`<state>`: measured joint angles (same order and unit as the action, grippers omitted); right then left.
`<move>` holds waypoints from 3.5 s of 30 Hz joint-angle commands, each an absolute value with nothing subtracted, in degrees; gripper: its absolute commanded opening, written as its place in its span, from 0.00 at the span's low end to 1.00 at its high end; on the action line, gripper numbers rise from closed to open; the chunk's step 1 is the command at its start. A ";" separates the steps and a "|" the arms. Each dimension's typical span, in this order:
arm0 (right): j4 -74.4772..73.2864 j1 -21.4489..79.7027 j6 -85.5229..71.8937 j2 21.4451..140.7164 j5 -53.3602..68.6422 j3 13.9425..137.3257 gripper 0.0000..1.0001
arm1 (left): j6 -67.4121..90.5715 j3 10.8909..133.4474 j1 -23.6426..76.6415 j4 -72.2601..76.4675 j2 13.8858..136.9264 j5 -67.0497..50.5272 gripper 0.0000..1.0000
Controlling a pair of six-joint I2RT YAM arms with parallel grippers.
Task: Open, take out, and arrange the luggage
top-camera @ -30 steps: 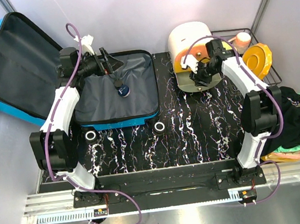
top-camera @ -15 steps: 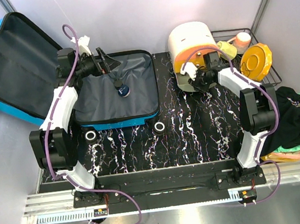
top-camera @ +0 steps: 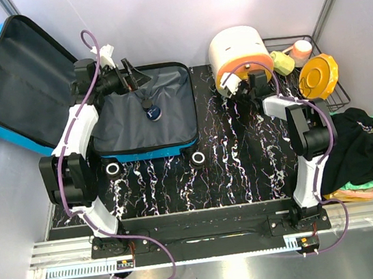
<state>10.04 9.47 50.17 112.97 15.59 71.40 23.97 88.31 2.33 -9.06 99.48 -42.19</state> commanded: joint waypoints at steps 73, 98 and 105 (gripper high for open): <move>4.75 0.53 -27.08 91.67 19.95 59.41 0.64 | 4.86 100.26 2.63 -24.16 113.88 -26.73 0.91; -3.52 0.44 -10.90 82.97 31.64 64.25 1.00 | -0.18 107.31 10.28 -30.15 129.46 -16.88 0.94; -3.52 0.44 -10.81 84.11 32.43 65.65 1.00 | 2.02 108.37 10.55 -30.76 130.61 -15.29 0.94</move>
<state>-3.79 0.36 -11.99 84.49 30.65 62.65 0.97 105.19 10.26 -31.66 130.08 -17.80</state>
